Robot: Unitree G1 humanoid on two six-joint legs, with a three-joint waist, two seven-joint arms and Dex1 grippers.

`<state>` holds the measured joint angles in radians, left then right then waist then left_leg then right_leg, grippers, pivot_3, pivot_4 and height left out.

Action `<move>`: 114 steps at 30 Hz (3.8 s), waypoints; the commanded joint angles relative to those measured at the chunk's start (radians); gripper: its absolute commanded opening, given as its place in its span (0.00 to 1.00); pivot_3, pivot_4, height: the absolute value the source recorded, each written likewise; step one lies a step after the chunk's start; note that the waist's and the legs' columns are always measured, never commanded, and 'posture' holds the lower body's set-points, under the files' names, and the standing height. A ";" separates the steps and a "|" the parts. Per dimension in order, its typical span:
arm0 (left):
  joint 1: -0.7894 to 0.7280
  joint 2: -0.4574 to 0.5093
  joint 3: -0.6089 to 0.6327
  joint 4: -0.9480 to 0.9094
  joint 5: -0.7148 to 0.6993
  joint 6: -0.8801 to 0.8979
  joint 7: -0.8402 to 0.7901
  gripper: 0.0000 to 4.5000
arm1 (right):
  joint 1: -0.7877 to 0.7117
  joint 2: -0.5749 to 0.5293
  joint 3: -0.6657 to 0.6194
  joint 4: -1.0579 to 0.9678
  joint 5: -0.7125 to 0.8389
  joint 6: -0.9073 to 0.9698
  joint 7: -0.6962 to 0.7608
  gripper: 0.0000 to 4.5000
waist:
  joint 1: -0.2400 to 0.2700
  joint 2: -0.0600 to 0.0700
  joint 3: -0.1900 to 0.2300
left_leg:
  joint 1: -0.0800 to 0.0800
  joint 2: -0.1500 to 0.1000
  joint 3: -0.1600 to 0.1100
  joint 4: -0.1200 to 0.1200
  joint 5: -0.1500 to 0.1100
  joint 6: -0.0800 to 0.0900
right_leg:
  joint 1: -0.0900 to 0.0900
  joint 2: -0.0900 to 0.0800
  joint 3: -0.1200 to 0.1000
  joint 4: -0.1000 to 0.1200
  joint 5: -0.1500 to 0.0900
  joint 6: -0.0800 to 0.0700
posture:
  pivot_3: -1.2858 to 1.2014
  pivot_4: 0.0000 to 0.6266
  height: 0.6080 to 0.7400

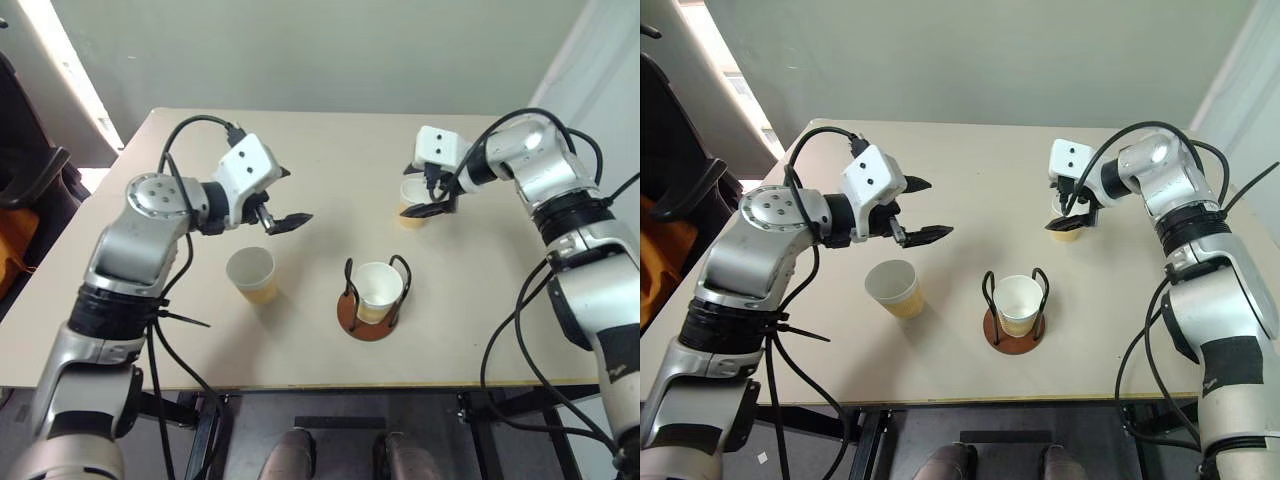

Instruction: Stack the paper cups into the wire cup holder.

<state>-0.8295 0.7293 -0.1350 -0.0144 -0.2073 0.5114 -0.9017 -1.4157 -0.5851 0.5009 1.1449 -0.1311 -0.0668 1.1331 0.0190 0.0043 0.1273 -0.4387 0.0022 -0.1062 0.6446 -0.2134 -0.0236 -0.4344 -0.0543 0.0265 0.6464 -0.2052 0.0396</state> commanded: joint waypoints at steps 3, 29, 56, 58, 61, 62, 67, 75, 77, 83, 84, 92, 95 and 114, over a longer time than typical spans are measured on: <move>-0.005 -0.007 0.016 -0.063 0.002 0.015 0.005 1.00 | -0.045 0.039 -0.034 0.119 -0.090 -0.041 -0.092 1.00 | 0.001 0.000 0.000 | -0.001 0.000 0.002 0.000 0.003 -0.008 | -0.001 0.000 0.000 0.000 0.000 0.000 | 0.52 0.24 1.00; 0.008 0.024 0.096 -0.194 -0.112 0.130 -0.050 1.00 | -0.055 0.003 -0.153 0.023 -0.108 -0.214 0.199 0.00 | 0.001 0.002 0.001 | 0.000 0.001 0.004 0.001 -0.003 -0.002 | -0.002 0.000 0.000 0.001 0.000 0.000 | 0.52 0.24 1.00; 0.243 0.311 0.217 -0.292 -0.369 0.141 -0.414 1.00 | 0.047 -0.381 0.235 -1.079 0.565 0.038 0.481 0.00 | -0.013 0.001 0.001 | 0.005 0.015 0.003 0.002 0.000 -0.004 | 0.000 0.013 0.001 0.006 -0.009 -0.018 | 0.52 0.24 1.00; 0.259 0.312 0.224 -0.306 -0.376 0.145 -0.403 1.00 | 0.033 -0.381 0.268 -1.055 0.564 0.013 0.481 0.00 | -0.013 0.001 0.001 | 0.004 0.015 0.003 0.002 0.000 -0.004 | 0.000 0.013 0.001 0.007 -0.009 -0.018 | 0.52 0.24 1.00; 0.280 0.314 0.232 -0.325 -0.386 0.151 -0.389 1.00 | 0.015 -0.386 0.311 -1.036 0.573 -0.015 0.481 0.00 | -0.014 0.001 0.001 | 0.004 0.015 0.003 0.002 0.000 -0.004 | -0.001 0.013 0.001 0.007 -0.009 -0.018 | 0.52 0.24 1.00; 0.284 0.314 0.235 -0.331 -0.389 0.153 -0.384 1.00 | 0.010 -0.389 0.323 -1.033 0.580 -0.026 0.481 0.00 | -0.013 0.001 0.001 | 0.004 0.015 0.003 0.001 0.000 -0.004 | -0.001 0.013 0.001 0.007 -0.009 -0.018 | 0.52 0.24 1.00; 0.302 0.323 0.246 -0.349 -0.407 0.161 -0.366 1.00 | -0.020 -0.391 0.373 -1.011 0.587 -0.091 0.481 0.00 | -0.014 0.001 0.001 | 0.004 0.015 0.003 0.000 0.000 -0.004 | -0.002 0.013 0.001 0.007 -0.009 -0.018 | 0.52 0.24 1.00; 0.300 0.327 0.243 -0.360 -0.417 0.168 -0.348 1.00 | -0.049 -0.386 0.415 -0.997 0.595 -0.118 0.481 0.36 | -0.014 0.001 0.001 | 0.004 0.015 0.003 0.000 0.000 -0.005 | -0.002 0.013 0.001 0.007 -0.009 -0.019 | 0.52 0.24 1.00; 0.299 0.328 0.243 -0.361 -0.418 0.168 -0.347 1.00 | -0.049 -0.384 0.411 -0.997 0.592 -0.118 0.481 0.50 | -0.014 0.001 0.001 | 0.004 0.015 0.003 0.000 0.000 -0.005 | -0.003 0.013 0.001 0.008 -0.010 -0.019 | 0.52 0.24 1.00; 0.274 0.327 0.225 -0.340 -0.409 0.159 -0.358 1.00 | -0.045 -0.367 0.360 -0.989 0.594 -0.087 0.481 0.97 | -0.014 0.001 0.001 | 0.004 0.015 0.003 0.000 -0.001 -0.005 | -0.003 0.013 0.001 0.008 -0.010 -0.019 | 0.52 0.24 1.00; 0.266 0.326 0.219 -0.334 -0.406 0.156 -0.360 1.00 | -0.043 -0.365 0.349 -0.989 0.596 -0.080 0.481 0.99 | -0.014 0.001 0.001 | 0.004 0.015 0.003 0.000 -0.001 -0.005 | -0.003 0.013 0.001 0.008 -0.010 -0.019 | 0.52 0.24 1.00; 0.198 0.398 0.168 -0.193 -0.295 0.059 -0.454 1.00 | 0.065 -0.270 0.087 -0.974 0.668 0.164 0.393 0.99 | -0.014 0.000 0.000 | 0.004 0.015 0.003 0.000 -0.001 -0.005 | -0.003 0.013 0.001 0.008 -0.010 -0.020 | 0.52 0.24 1.00; 0.158 0.465 0.108 -0.104 -0.214 -0.028 -0.553 1.00 | 0.157 -0.189 -0.067 -1.012 0.745 0.379 0.182 0.99 | -0.014 0.000 0.000 | 0.004 0.015 0.003 0.000 0.000 -0.006 | -0.004 0.013 0.001 0.010 -0.010 -0.020 | 0.52 0.24 1.00; 0.037 0.342 -0.225 0.128 0.192 -0.346 -0.667 1.00 | 0.456 -0.130 -0.304 -1.444 0.770 0.772 -0.088 0.99 | -0.012 -0.001 0.000 | -0.001 0.015 0.002 0.001 -0.001 -0.006 | -0.009 0.013 0.001 0.011 -0.008 -0.017 | 0.52 0.24 1.00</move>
<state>-0.7656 1.0664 -0.3721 0.1111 -0.0409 0.1928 -1.5629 -0.9545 -0.7056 0.2418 -0.2552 0.6408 0.6978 1.0511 0.0071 0.0037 0.1271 -0.4394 0.0177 -0.1041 0.6457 -0.2140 -0.0299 -0.4431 -0.0410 0.0274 0.6570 -0.2127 0.0239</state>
